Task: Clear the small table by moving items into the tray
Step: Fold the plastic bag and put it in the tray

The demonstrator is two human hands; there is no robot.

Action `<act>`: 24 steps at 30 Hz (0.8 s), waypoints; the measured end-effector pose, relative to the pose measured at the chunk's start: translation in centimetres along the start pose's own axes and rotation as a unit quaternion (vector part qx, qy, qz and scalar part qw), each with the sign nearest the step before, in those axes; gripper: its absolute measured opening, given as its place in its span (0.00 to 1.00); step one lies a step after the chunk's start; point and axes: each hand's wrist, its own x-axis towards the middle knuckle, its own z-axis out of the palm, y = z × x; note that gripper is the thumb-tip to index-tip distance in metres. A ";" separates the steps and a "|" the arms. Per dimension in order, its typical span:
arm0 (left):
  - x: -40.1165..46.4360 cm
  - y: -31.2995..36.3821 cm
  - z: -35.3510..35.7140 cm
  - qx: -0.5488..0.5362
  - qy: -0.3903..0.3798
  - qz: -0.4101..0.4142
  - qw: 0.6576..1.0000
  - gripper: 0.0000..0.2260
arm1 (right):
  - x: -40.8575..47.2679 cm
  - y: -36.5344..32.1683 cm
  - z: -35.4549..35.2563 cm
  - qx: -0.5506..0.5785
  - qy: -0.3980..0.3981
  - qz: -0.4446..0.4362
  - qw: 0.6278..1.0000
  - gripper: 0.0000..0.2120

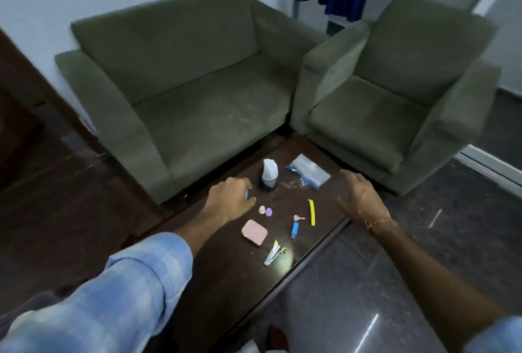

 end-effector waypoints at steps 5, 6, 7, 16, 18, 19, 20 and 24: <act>3.0 2.3 1.1 -0.041 0.011 0.029 0.999 0.14 | 1.2 1.8 0.9 0.030 -0.020 0.023 0.999 0.33; 3.6 2.5 1.3 -0.049 0.006 0.034 0.998 0.14 | 1.6 2.1 1.1 0.037 -0.024 0.031 0.999 0.33; 4.2 2.8 1.4 -0.054 -0.003 0.040 0.998 0.13 | 2.0 2.3 1.2 0.047 -0.025 0.041 0.998 0.33; 11.8 6.5 1.2 -0.063 -0.005 0.086 0.994 0.16 | 8.7 6.7 1.3 0.215 0.028 0.196 0.956 0.36; 13.6 7.3 1.7 -0.063 -0.012 0.089 0.994 0.17 | 11.0 7.9 2.2 0.221 0.005 0.221 0.950 0.35; 14.6 7.6 2.0 -0.060 -0.015 0.089 0.994 0.17 | 12.4 8.5 2.9 0.226 -0.006 0.227 0.947 0.35; 15.7 7.8 2.3 -0.059 -0.018 0.087 0.994 0.16 | 13.8 9.3 3.6 0.228 -0.017 0.228 0.946 0.34; 19.6 8.4 3.6 -0.078 -0.050 0.067 0.993 0.16 | 20.2 12.2 6.4 0.189 -0.090 0.222 0.952 0.34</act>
